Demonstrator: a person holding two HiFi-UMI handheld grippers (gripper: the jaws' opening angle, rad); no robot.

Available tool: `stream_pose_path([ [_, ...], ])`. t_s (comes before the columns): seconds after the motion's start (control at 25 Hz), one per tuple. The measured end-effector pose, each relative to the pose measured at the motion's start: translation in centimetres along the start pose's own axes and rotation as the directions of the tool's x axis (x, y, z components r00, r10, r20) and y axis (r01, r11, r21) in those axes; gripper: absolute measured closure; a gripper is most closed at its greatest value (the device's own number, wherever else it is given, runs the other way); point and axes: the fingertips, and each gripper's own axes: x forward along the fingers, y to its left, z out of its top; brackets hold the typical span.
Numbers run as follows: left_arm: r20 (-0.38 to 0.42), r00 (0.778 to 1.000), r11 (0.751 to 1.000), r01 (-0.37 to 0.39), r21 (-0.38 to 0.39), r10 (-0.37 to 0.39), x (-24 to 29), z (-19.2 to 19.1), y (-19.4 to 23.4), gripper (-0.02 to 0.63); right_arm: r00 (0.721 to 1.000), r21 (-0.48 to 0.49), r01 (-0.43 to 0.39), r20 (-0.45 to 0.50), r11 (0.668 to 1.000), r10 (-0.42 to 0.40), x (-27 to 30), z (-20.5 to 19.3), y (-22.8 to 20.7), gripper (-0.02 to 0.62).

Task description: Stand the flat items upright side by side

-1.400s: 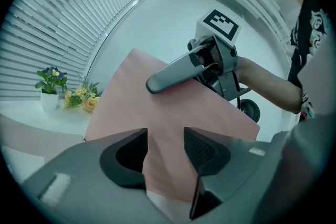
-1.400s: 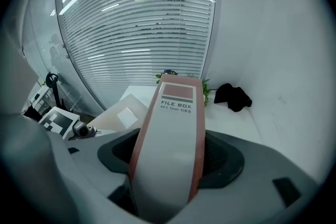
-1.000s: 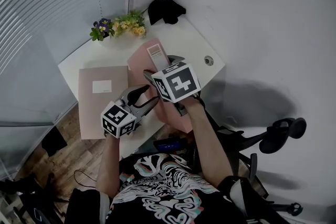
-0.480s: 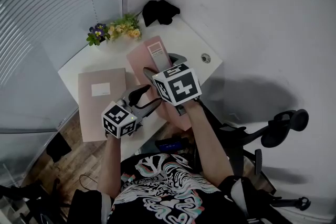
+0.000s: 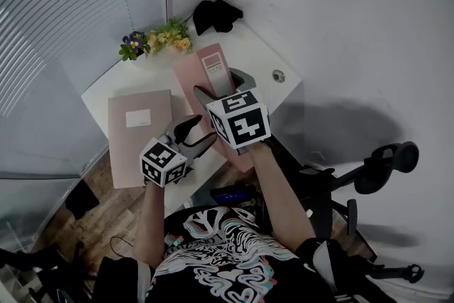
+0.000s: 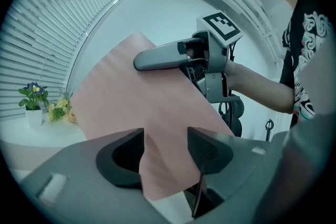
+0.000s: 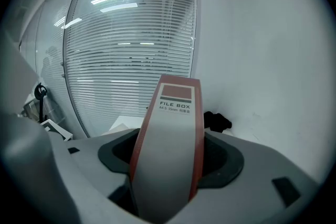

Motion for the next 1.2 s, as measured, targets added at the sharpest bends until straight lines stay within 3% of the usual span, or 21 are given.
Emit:
stream_pose_path([
  [0.36,-0.016,1.000,1.000,-0.008,0.003,0.008,-0.3,-0.5,-1.0,0.365,0.987,0.004,0.069,0.149,0.998,-0.068,-1.8,0.6,0.1,0.273],
  [0.6,-0.033,0.998,0.998,-0.058,0.003,0.058,-0.5,-1.0,-0.6,0.365,0.958,0.031,0.123,0.257,0.992,-0.127,-3.1,0.4,-0.3,0.272],
  [1.2,-0.057,0.994,0.995,-0.092,-0.027,0.090,-0.5,-2.5,-1.5,0.367,0.897,0.104,0.191,0.386,0.976,-0.216,-5.6,-1.3,-0.3,0.270],
])
